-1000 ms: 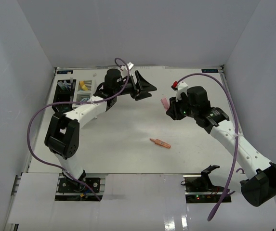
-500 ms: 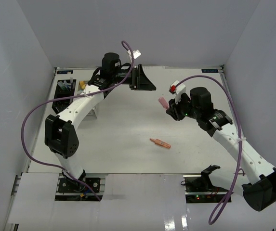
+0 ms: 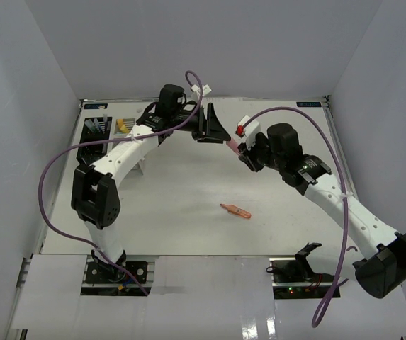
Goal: Sort the stationery into containers
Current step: Close the pen cap on the pen.
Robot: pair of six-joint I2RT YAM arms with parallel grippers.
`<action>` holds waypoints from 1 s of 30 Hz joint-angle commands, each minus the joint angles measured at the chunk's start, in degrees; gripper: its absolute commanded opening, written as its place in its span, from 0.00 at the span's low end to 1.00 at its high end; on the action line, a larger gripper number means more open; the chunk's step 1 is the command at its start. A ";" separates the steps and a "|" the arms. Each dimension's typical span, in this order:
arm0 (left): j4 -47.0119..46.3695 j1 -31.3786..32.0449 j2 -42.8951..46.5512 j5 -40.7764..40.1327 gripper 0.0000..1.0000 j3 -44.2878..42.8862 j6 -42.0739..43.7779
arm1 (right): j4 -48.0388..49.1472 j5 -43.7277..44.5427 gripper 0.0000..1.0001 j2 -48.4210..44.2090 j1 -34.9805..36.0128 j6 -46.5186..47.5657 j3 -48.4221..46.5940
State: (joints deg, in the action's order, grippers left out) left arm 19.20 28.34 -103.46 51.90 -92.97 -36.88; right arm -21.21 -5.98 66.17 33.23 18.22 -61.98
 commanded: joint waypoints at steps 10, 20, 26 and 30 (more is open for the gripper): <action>1.10 2.51 -0.51 -4.88 0.57 -3.54 1.20 | 2.67 4.75 0.08 1.68 2.19 2.52 -2.98; 1.80 3.57 -1.13 -5.40 0.30 -3.54 2.96 | 2.49 4.92 0.08 2.12 2.36 2.44 -3.24; 1.89 4.27 -1.22 -5.67 0.02 -3.80 5.06 | 2.32 5.01 0.08 2.65 2.89 2.35 -3.59; 2.33 5.58 -1.74 -6.10 0.00 -3.80 6.73 | 2.40 4.92 0.08 2.73 3.15 2.00 -4.73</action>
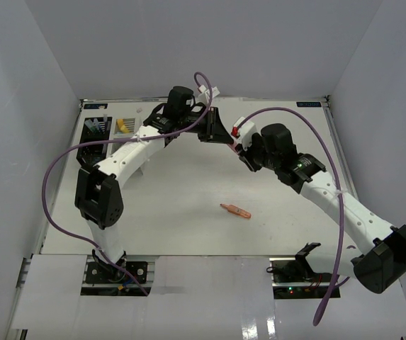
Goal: Sort the stationery into containers
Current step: Close the pen cap on the pen.
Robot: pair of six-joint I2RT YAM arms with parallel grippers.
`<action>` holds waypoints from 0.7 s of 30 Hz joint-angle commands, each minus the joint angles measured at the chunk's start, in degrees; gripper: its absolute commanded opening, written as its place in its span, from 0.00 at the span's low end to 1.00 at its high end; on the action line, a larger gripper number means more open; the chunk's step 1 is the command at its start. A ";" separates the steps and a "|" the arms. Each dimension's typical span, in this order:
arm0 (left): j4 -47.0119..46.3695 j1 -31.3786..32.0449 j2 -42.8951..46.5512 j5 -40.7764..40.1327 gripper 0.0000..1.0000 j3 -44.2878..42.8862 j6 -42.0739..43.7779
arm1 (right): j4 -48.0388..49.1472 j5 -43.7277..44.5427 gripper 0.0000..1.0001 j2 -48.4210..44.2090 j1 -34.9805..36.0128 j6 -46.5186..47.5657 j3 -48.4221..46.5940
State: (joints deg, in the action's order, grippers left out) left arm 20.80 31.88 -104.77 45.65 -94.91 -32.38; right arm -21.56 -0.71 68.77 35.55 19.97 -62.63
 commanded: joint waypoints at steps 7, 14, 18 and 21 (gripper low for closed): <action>1.09 5.64 -1.75 -0.12 0.00 -1.42 3.55 | 3.54 -0.43 0.08 0.40 1.10 -0.63 -5.83; 1.17 8.11 -3.07 0.14 0.00 -1.06 2.50 | 6.09 0.36 0.08 -0.48 1.01 -1.95 -5.49; 1.17 9.25 -3.95 1.11 0.00 -0.98 1.53 | 9.86 4.21 0.08 -1.88 1.01 -2.39 -3.99; 1.17 10.13 -4.39 1.81 0.00 -0.80 0.92 | 13.37 6.24 0.08 -3.38 1.01 -2.48 -2.59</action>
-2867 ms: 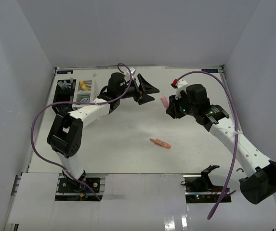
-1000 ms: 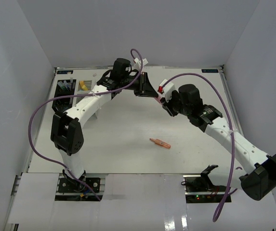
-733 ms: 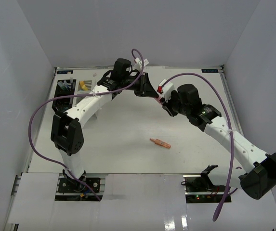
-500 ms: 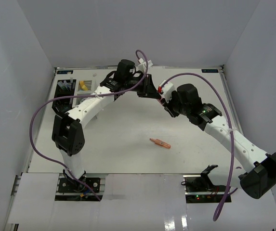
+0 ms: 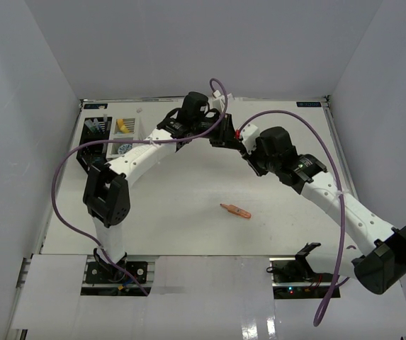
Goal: Sort the stationery into containers
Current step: Close the pen cap on the pen.
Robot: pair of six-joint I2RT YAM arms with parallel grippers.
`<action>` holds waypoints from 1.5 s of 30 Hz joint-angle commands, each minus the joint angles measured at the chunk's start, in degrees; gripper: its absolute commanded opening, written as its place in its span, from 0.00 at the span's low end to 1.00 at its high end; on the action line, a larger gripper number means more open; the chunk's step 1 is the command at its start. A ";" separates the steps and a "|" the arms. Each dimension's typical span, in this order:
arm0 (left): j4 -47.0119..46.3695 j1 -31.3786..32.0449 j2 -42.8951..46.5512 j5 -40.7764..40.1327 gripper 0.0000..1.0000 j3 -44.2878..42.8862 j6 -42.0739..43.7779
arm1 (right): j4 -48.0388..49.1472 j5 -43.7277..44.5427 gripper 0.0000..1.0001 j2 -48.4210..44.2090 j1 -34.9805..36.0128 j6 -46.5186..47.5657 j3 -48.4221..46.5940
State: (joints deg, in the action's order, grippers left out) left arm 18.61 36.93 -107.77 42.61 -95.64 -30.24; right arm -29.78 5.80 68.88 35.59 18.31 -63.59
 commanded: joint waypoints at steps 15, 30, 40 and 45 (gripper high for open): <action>1.52 4.13 -0.26 5.38 0.12 0.89 -3.34 | 27.23 0.35 0.08 -5.16 0.97 -0.11 -0.57; 0.11 -3.52 6.51 -0.50 0.60 2.03 -2.81 | 21.08 -0.44 0.08 -8.68 0.97 -1.96 6.02; -27.11 -4.32 19.78 -8.06 0.62 21.44 -9.91 | 17.21 -1.23 0.08 -6.83 1.06 -11.61 5.50; -33.63 -3.97 21.46 -10.70 0.63 26.19 -12.91 | 18.09 -1.50 0.08 -6.92 1.06 -21.89 5.59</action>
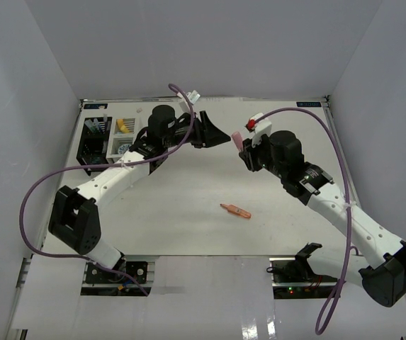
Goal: Sort the stationery into containers
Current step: Close the pen cap on the pen.
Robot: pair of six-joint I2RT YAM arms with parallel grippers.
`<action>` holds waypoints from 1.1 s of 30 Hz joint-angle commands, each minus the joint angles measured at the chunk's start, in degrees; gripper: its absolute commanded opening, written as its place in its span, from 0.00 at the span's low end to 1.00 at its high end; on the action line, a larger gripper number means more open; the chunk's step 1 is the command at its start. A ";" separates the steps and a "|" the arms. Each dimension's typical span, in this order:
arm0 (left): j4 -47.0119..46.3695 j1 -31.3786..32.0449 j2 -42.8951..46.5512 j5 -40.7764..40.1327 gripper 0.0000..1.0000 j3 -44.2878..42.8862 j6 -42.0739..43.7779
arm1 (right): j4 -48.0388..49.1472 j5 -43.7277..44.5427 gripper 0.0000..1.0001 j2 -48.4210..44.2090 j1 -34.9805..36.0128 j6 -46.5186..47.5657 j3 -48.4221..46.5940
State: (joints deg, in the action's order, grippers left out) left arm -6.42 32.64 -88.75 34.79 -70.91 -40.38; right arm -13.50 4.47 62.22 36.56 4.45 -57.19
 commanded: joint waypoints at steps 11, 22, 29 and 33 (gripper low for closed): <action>-12.13 4.71 1.12 -8.68 0.65 2.36 -2.25 | 4.00 0.80 0.08 0.80 0.18 -26.50 -1.70; -7.30 6.91 0.95 -15.27 0.65 2.18 -0.75 | 3.30 4.06 0.08 -0.08 0.09 -33.89 -1.61; -6.51 8.40 -0.98 -15.54 0.62 0.96 -1.28 | 4.53 3.09 0.08 -0.60 0.09 -35.29 -0.21; -6.42 9.37 -1.86 -16.50 0.58 0.43 -0.93 | 5.23 2.65 0.08 -0.61 0.18 -36.61 0.59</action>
State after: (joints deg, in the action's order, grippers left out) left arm -13.69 41.01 -91.00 19.07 -68.38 -42.00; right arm -11.99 7.11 62.98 36.56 -30.24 -57.12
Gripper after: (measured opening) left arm 0.584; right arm 0.316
